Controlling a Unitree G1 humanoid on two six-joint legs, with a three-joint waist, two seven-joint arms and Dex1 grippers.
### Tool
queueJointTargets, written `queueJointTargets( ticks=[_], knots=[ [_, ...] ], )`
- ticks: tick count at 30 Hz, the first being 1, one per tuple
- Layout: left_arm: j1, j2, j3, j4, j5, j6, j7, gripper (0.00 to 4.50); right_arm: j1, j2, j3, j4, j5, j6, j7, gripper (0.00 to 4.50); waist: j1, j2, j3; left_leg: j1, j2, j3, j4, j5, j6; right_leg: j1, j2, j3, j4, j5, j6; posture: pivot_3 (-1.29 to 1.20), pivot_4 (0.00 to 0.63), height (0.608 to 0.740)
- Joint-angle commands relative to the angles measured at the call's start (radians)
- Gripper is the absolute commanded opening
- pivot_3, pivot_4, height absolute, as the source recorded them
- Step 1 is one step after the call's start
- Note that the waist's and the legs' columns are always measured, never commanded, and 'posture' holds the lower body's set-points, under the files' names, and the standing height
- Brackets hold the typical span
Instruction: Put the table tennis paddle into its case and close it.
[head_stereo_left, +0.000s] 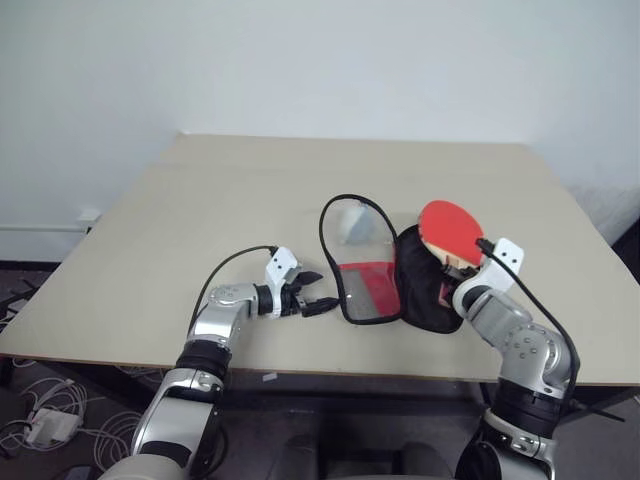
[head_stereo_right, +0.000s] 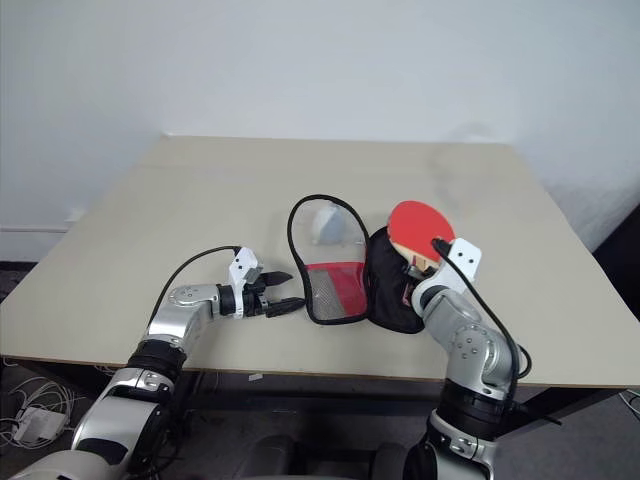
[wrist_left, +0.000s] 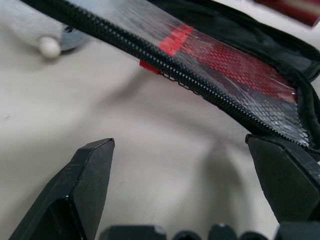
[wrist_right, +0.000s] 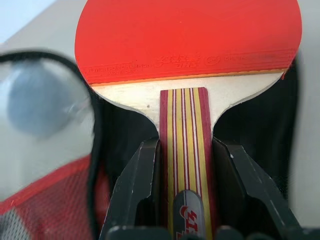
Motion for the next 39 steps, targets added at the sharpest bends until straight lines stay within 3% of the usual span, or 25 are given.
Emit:
queueJointTargets(
  ticks=[1, 9, 24, 39],
  knots=[
    [-0.042, -0.003, 0.001, 0.005, 0.006, -0.025, -0.010, 4.50, 0.025, 0.007, 0.010, -0.042, -0.028, -0.033, -0.023, 1.13, 0.000, 0.000, 0.000, 0.000, 0.000, 0.000, 0.000, 0.000, 0.000, 0.000, 0.000, 0.000, 0.000, 0.000, 0.000, 0.00, 0.000, 0.740],
    [-0.056, -0.020, -0.002, 0.035, 0.015, -0.041, -0.019, 4.50, 0.115, 0.017, 0.084, 0.010, -0.069, -0.080, -0.006, 1.13, 0.000, 0.000, 0.000, 0.000, 0.000, -0.001, 0.000, 0.000, 0.000, 0.001, 0.000, -0.001, -0.001, 0.000, 0.000, 0.00, 0.000, 0.740],
    [-0.078, -0.029, 0.003, 0.077, 0.031, -0.061, -0.020, 4.50, 0.098, 0.072, 0.124, -0.054, -0.029, -0.048, -0.035, 1.13, -0.001, -0.001, 0.000, 0.000, 0.000, -0.001, -0.001, 0.000, 0.000, 0.001, 0.000, -0.002, -0.001, 0.000, 0.000, 0.00, 0.000, 0.740],
    [-0.087, -0.032, 0.007, 0.093, 0.032, -0.071, -0.021, 4.50, 0.095, 0.038, 0.200, -0.059, -0.047, -0.024, -0.022, 1.13, -0.002, 0.000, 0.000, 0.000, 0.000, -0.001, -0.001, 0.000, 0.000, 0.000, 0.000, -0.001, -0.001, 0.000, 0.000, 0.00, 0.000, 0.740]
  ],
)
